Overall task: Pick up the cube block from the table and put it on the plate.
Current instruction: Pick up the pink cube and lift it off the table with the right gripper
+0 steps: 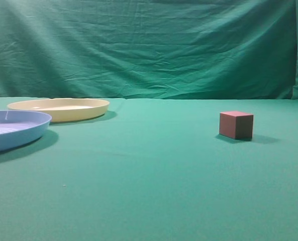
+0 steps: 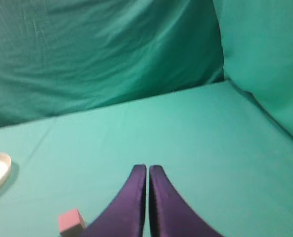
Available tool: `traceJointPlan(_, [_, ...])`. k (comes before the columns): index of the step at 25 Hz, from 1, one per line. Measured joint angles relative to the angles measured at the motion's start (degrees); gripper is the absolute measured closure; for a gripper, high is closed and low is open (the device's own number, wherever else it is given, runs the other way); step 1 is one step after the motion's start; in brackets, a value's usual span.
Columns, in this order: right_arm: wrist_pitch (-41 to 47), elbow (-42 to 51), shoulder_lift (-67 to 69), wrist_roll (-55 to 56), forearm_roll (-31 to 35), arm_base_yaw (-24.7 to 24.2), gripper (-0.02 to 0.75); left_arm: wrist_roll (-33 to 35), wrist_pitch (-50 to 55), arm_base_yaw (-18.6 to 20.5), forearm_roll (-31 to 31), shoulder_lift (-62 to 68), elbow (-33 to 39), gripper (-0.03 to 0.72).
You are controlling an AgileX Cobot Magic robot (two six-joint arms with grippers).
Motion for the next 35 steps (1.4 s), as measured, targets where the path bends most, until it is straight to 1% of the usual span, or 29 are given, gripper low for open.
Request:
traceJointPlan(1, [2.5, -2.0, 2.7, -1.0, 0.0, 0.0, 0.738, 0.0, 0.0, 0.0, 0.0, 0.0, 0.0, 0.688])
traceJointPlan(2, [2.5, -2.0, 2.7, -1.0, 0.0, 0.0, 0.738, 0.0, 0.0, 0.0, 0.0, 0.0, 0.0, 0.688])
traceJointPlan(3, [7.5, -5.8, 8.8, -1.8, 0.3, 0.3, 0.738, 0.0, 0.0, 0.0, 0.0, 0.0, 0.0, 0.688])
traceJointPlan(6, [11.4, -9.6, 15.7, -2.7, 1.4, 3.3, 0.738, 0.0, 0.0, 0.0, 0.0, 0.0, 0.0, 0.688])
traceJointPlan(11, [13.1, -15.0, 28.2, -16.2, 1.9, 11.5, 0.738, 0.0, 0.0, 0.0, 0.0, 0.0, 0.0, 0.688])
traceJointPlan(16, [13.2, -21.3, 44.2, -19.2, 1.3, 18.9, 0.738, 0.0, 0.0, 0.0, 0.0, 0.0, 0.0, 0.688])
traceJointPlan(18, [12.5, -24.0, 51.2, -19.8, 1.0, 20.7, 0.738, 0.0, 0.0, 0.0, 0.0, 0.0, 0.0, 0.688])
traceJointPlan(19, [12.4, -25.3, 53.9, -20.0, 1.0, 21.5, 0.689, 0.0, 0.0, 0.0, 0.0, 0.0, 0.0, 0.688])
traceJointPlan(20, [12.1, -27.0, 56.9, -20.0, 0.9, 22.1, 0.689, 0.0, 0.0, 0.0, 0.0, 0.0, 0.0, 0.688])
traceJointPlan(21, [12.0, -28.7, 59.7, -20.0, 0.9, 22.8, 0.589, 0.0, 0.0, 0.0, 0.0, 0.0, 0.0, 0.688])
traceJointPlan(23, [11.6, -31.4, 64.3, -20.3, 0.9, 23.9, 0.437, 0.0, 0.0, 0.0, 0.0, 0.0, 0.0, 0.688])
traceJointPlan(25, [11.0, -33.6, 68.6, -20.5, 0.9, 24.2, 0.244, 0.0, 0.0, 0.0, 0.0, 0.0, 0.0, 0.688])
traceJointPlan(26, [10.5, -34.3, 70.3, -20.6, 0.9, 24.3, 0.175, 0.0, 0.0, 0.0, 0.0, 0.0, 0.0, 0.688])
traceJointPlan(27, [10.2, -35.1, 72.3, -20.6, 0.9, 24.3, 0.122, 0.0, 0.0, 0.0, 0.0, 0.0, 0.0, 0.688])
traceJointPlan(28, [10.0, -35.9, 74.1, -20.7, 0.9, 24.3, 0.090, 0.0, 0.0, 0.0, 0.0, 0.0, 0.0, 0.688])
traceJointPlan(34, [7.1, -38.6, 82.9, -20.8, 1.7, 24.4, 0.094, 0.0, 0.0, 0.0, 0.0, 0.0, 0.0, 0.688])
traceJointPlan(35, [6.4, -38.9, 84.1, -20.8, 1.7, 24.4, 0.145, 0.0, 0.0, 0.0, 0.0, 0.0, 0.0, 0.688])
